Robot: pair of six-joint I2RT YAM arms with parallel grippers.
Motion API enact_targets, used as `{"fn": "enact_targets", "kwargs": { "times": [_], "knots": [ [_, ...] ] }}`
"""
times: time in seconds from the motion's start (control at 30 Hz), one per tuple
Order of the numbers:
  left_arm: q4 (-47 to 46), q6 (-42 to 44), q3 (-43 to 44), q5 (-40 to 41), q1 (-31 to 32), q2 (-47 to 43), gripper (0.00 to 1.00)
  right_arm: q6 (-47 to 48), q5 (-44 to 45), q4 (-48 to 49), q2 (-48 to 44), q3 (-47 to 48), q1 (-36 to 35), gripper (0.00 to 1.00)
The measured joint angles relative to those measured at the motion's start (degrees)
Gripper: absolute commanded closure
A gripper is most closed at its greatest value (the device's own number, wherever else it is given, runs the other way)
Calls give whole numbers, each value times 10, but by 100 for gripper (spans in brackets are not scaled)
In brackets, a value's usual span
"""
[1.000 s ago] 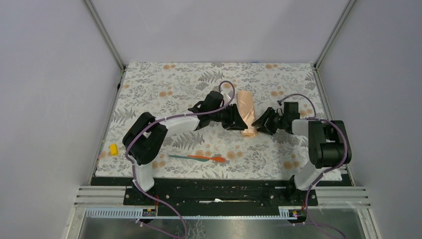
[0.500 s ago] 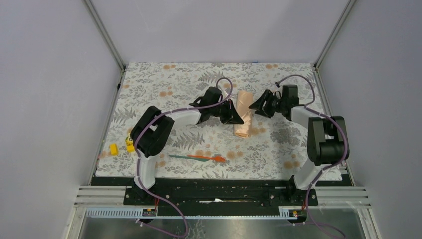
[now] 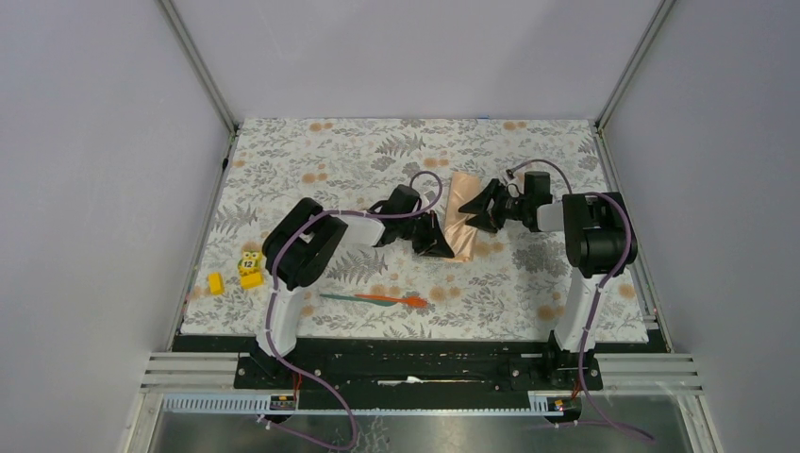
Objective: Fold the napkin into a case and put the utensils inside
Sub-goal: Smooth out the smaller rectangle-folded napkin at the center of the board.
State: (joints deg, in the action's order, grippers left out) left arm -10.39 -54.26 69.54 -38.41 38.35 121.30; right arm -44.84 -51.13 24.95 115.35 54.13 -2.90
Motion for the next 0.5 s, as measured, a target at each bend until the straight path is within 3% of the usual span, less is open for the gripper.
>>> {"fn": "enact_targets", "kwargs": {
  "times": [0.5],
  "knots": [
    [61,53,-10,7,0,-38,75,36,6,-80,-5,97,-32,29]
  ]
}}
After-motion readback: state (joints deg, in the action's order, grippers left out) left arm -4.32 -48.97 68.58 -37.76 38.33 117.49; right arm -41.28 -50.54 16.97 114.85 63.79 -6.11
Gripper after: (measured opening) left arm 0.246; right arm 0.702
